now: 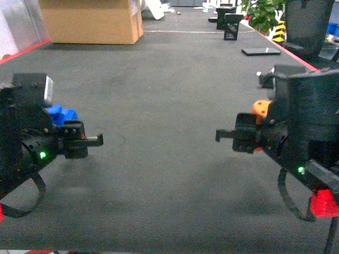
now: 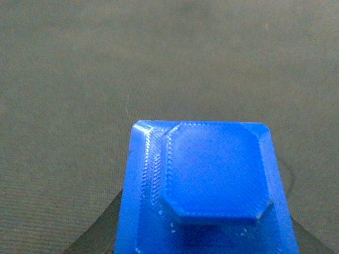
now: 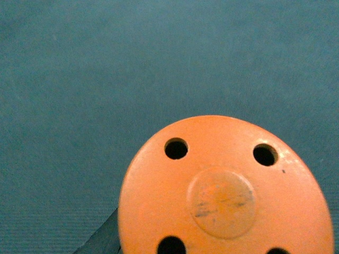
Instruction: Sort blue parts and orange caps into right shelf containers
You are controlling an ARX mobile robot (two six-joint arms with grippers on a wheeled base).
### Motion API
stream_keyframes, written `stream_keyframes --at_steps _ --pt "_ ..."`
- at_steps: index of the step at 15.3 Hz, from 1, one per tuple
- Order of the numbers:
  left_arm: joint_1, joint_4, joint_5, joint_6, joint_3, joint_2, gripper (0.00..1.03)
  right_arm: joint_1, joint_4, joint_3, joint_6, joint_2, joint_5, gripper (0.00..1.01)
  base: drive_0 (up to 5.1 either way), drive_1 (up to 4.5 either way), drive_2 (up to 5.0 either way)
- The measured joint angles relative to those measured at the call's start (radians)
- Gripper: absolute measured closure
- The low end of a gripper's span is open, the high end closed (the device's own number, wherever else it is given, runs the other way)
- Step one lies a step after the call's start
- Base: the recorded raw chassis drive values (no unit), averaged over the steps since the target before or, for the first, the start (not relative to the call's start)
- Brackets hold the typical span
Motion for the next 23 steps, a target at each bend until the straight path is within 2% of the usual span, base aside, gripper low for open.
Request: stream_keyframes --at_steps 3,5,7,9,11,12,13,14,16,19,20,21,22,23 --pt "-0.025 0.093 -0.04 -0.002 -0.09 -0.148 0.61 -0.001 0.072 -0.118 -0.018 -0.19 0.024 0.57 0.0 0.0 0.0" --pt "-0.039 0.1 -0.044 0.022 -0.203 -0.299 0.61 -0.001 0.09 -0.236 -0.056 -0.346 0.053 0.57 0.0 0.0 0.0" --pt "-0.048 0.029 -0.059 0.04 -0.346 -0.533 0.61 -0.008 0.055 -0.384 -0.09 -0.584 0.092 0.57 0.0 0.0 0.0" --pt "-0.05 -0.072 -0.076 0.039 -0.43 -0.782 0.61 -0.017 -0.032 -0.524 -0.103 -0.861 0.169 0.57 0.0 0.0 0.0" --pt "-0.036 -0.171 -0.074 0.039 -0.488 -0.959 0.61 -0.022 -0.135 -0.614 -0.113 -1.059 0.217 0.57 0.0 0.0 0.0" --pt "-0.027 -0.215 -0.072 0.038 -0.504 -1.012 0.61 -0.021 -0.177 -0.637 -0.114 -1.127 0.224 0.57 0.0 0.0 0.0" --pt "-0.02 -0.294 -0.065 0.024 -0.521 -1.121 0.61 -0.013 -0.258 -0.654 -0.118 -1.247 0.259 0.57 0.0 0.0 0.0" --pt "-0.014 -0.345 -0.033 -0.013 -0.521 -1.198 0.61 0.008 -0.285 -0.654 -0.122 -1.306 0.312 0.57 0.0 0.0 0.0" --pt "-0.014 -0.345 -0.017 -0.054 -0.52 -1.23 0.61 0.021 -0.296 -0.654 -0.126 -1.321 0.323 0.57 0.0 0.0 0.0" --pt "-0.015 -0.367 -0.009 -0.071 -0.52 -1.215 0.61 0.02 -0.304 -0.655 -0.126 -1.309 0.327 0.57 0.0 0.0 0.0" --pt "0.01 -0.431 0.056 -0.022 -0.527 -1.247 0.61 -0.029 -0.36 -0.665 -0.163 -1.35 0.172 0.57 0.0 0.0 0.0" --pt "0.03 -0.439 0.084 0.018 -0.548 -1.288 0.61 -0.076 -0.376 -0.691 -0.179 -1.402 0.048 0.57 0.0 0.0 0.0" --pt "0.051 -0.453 0.105 0.044 -0.567 -1.334 0.61 -0.116 -0.394 -0.715 -0.192 -1.448 -0.047 0.57 0.0 0.0 0.0" --pt "0.066 -0.471 0.121 0.058 -0.581 -1.365 0.61 -0.14 -0.411 -0.728 -0.194 -1.48 -0.094 0.57 0.0 0.0 0.0"
